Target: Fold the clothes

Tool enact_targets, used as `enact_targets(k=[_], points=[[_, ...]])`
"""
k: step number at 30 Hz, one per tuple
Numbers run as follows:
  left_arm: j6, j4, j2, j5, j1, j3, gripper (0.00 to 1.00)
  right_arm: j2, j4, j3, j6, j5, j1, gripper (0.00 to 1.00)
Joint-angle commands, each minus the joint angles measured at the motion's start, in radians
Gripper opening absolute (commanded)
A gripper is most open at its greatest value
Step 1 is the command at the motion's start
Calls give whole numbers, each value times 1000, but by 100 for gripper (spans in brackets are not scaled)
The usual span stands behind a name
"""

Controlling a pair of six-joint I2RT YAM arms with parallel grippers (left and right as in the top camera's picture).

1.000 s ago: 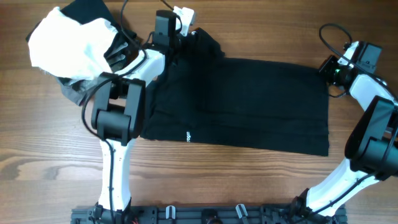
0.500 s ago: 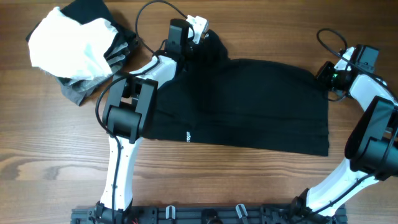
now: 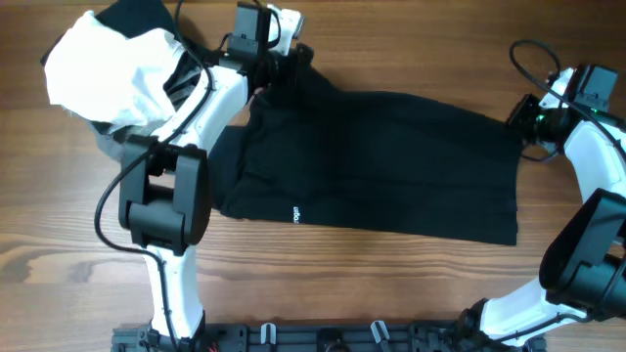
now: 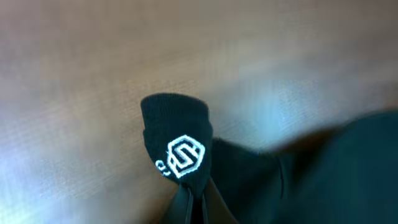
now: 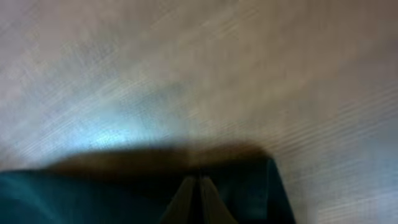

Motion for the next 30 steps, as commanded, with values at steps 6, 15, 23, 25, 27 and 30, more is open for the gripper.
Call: enact_targets(k=[6, 15, 23, 25, 27, 30], points=[[2, -311, -27, -3, 16, 1, 4, -26, -132, -2, 9, 35, -39, 4], [2, -582, -27, -3, 26, 1, 4, -26, -12, -2, -118, 24, -59, 4], [2, -481, -60, -2, 26, 2, 4, -26, 102, -2, -203, -95, -59, 4], [2, -439, -71, -3, 26, 2, 4, -26, 117, -2, -195, -105, -59, 4], [6, -431, -70, -3, 26, 1, 4, -26, 122, -3, -200, -105, -59, 5], [32, -391, -68, -3, 26, 1, 4, -25, 142, -15, -213, -140, -56, 5]])
